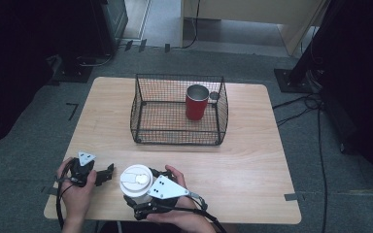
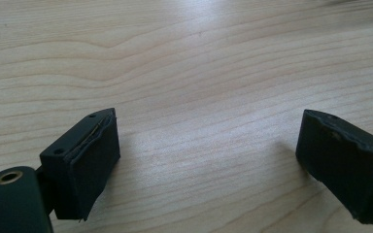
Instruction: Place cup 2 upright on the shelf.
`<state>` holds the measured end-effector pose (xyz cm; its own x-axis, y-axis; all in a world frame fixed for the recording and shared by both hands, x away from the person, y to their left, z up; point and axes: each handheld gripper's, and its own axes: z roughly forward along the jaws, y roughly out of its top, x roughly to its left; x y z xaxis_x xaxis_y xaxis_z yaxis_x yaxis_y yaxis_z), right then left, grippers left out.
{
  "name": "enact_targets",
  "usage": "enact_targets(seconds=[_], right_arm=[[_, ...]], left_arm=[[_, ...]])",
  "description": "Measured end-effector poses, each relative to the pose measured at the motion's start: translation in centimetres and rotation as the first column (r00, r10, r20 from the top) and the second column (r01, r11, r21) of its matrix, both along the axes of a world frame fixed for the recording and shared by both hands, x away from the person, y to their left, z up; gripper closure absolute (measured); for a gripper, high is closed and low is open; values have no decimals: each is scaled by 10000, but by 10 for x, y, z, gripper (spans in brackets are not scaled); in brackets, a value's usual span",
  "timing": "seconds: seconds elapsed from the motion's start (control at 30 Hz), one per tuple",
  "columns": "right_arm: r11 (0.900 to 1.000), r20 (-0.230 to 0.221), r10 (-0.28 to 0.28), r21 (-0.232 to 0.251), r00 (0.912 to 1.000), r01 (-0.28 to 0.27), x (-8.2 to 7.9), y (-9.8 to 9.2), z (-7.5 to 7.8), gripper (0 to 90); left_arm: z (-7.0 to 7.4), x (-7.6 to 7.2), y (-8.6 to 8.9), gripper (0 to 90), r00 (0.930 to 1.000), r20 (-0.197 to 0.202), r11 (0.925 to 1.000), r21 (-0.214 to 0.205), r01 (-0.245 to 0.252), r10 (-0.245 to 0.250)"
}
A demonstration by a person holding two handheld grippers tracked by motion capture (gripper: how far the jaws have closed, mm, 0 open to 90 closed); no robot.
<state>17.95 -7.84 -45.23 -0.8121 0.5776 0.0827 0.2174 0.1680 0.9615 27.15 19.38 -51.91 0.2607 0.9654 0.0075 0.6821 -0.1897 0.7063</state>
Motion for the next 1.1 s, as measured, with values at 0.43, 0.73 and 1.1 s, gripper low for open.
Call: enact_targets(seconds=[0.43,0.73,1.1], right_arm=[[9987,387,-301,-411,9988,317,0,6,-4,151],[9993,729,-227,-282,9971,248,-2,7,-8,164],[9990,874,-439,-71,9952,447,-1,4,-8,165]], left_arm=[[0,0,0,95,10000,-1,10000,-3,-7,7],[0,0,0,95,10000,0,10000,0,-1,1],[0,0,0,95,10000,1,10000,-2,0,0]])
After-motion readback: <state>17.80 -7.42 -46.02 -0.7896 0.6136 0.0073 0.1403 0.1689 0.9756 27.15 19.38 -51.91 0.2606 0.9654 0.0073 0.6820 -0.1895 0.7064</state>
